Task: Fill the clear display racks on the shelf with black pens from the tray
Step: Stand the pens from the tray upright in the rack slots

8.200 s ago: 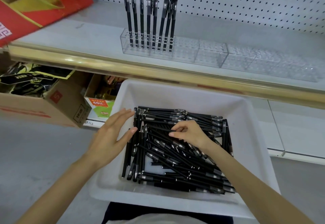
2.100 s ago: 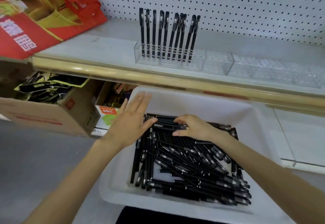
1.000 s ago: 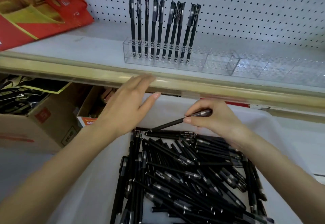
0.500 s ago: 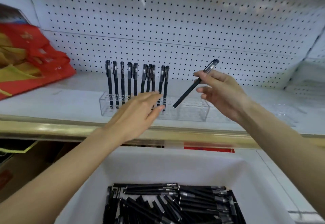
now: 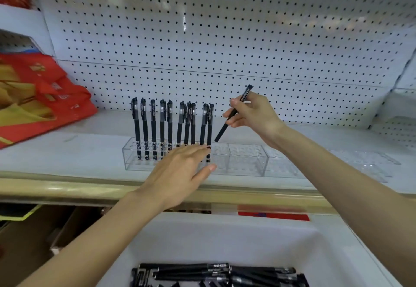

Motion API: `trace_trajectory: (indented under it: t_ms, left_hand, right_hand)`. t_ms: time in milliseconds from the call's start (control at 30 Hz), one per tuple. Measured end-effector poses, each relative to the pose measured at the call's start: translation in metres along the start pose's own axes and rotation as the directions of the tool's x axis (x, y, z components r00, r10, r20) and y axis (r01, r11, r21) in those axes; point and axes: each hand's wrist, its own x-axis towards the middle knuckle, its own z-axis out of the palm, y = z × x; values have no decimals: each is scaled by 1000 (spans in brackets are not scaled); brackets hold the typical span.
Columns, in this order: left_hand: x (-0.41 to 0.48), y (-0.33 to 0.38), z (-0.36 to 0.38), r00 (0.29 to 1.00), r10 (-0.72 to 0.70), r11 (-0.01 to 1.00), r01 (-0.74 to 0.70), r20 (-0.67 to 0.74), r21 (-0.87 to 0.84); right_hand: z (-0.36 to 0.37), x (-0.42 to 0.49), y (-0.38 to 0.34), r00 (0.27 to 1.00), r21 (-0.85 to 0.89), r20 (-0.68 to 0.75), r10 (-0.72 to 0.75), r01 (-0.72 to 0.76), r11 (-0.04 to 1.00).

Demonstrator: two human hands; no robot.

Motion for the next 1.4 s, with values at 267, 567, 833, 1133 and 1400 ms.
trace_trajectory:
  t_ms: [267,567,833,1133,1400]
  left_hand:
    - [-2,-7,9,1000,-4,996,3,-3,-87]
    - [-1,-7,11,1000,-4,996,3,-20,-84]
    - [-8,-4,8,999,30,999,-30,30,11]
    - [-75,1,-5,985,100,995,-99,142,-13]
    - [-125,-9,9,973,-17,992,-13,231,125]
  right_hand:
    - [7,7,9,974,-246,214,74,-19,969]
    - [12,16,15,939,-481,297,175,-11,877]
    - [5,-1,8,937,-525,285,202,-24,851]
    - [6,-97,0,956,-588,293,0,180,789]
    - [47,-193,82,765,-577,575,289,129,807]
